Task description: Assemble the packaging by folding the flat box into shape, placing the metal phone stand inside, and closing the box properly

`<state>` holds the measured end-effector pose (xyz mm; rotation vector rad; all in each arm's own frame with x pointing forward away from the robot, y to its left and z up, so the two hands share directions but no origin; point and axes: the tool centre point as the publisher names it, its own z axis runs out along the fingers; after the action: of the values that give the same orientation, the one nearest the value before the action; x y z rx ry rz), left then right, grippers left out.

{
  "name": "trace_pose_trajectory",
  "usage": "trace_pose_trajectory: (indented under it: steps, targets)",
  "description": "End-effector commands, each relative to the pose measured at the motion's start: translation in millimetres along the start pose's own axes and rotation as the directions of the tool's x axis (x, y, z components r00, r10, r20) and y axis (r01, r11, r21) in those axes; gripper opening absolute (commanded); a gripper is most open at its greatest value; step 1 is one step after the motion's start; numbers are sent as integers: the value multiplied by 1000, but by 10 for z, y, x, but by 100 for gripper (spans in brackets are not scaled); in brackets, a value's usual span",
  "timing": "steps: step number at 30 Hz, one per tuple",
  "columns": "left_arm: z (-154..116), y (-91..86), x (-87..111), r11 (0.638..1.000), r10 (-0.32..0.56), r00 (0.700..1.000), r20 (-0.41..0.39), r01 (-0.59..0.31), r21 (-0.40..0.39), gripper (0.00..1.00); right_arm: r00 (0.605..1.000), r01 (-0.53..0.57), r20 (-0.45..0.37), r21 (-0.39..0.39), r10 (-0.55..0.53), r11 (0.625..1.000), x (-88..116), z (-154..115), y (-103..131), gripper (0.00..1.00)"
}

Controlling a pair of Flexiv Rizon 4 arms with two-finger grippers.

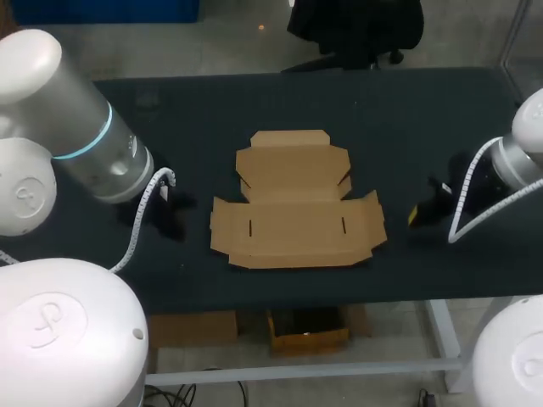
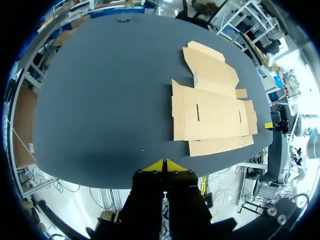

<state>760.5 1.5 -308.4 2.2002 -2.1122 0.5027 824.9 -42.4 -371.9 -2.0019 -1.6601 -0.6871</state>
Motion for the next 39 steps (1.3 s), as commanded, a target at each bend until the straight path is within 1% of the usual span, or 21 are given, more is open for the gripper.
trace_pose_trajectory:
  steps: [1, 7, 17, 20, 24, 25, 31, 39]
  targets:
    - [46, 93, 0, 1000, -3, 1000, -9, 3, -2, 0, 1000, -1, -2, 0, 1, 1000, -27, 43, -63, 0]
    - [132, 223, 26, 1000, -3, 1000, -18, 3, -16, 0, 1000, -16, 8, -7, 16, 1000, -52, 73, -222, 0]
    - [270, 327, 51, 999, -4, 998, -56, 2, -45, 0, 1000, -31, 1, 7, 31, 999, -131, 128, -408, 0]
    - [330, 332, 60, 999, -3, 998, -62, -1, -53, 0, 1000, -28, -2, 11, 28, 1000, -141, 153, -450, 0]
    - [426, 314, 40, 997, -17, 996, -90, 9, -82, 0, 1000, -21, -10, 15, 22, 1000, -145, 189, -479, 0]
    - [459, 300, 30, 995, -17, 994, -108, 7, -97, 0, 1000, -18, -10, 15, 18, 1000, -141, 208, -481, 0]
    - [598, 250, 10, 990, -29, 988, -149, 8, -140, 0, 1000, -6, -15, 32, 7, 999, -126, 310, -444, 0]
    - [719, 223, 17, 987, -34, 985, -171, 6, -162, 0, 1000, 15, -23, 46, -14, 999, -75, 404, -401, 0]
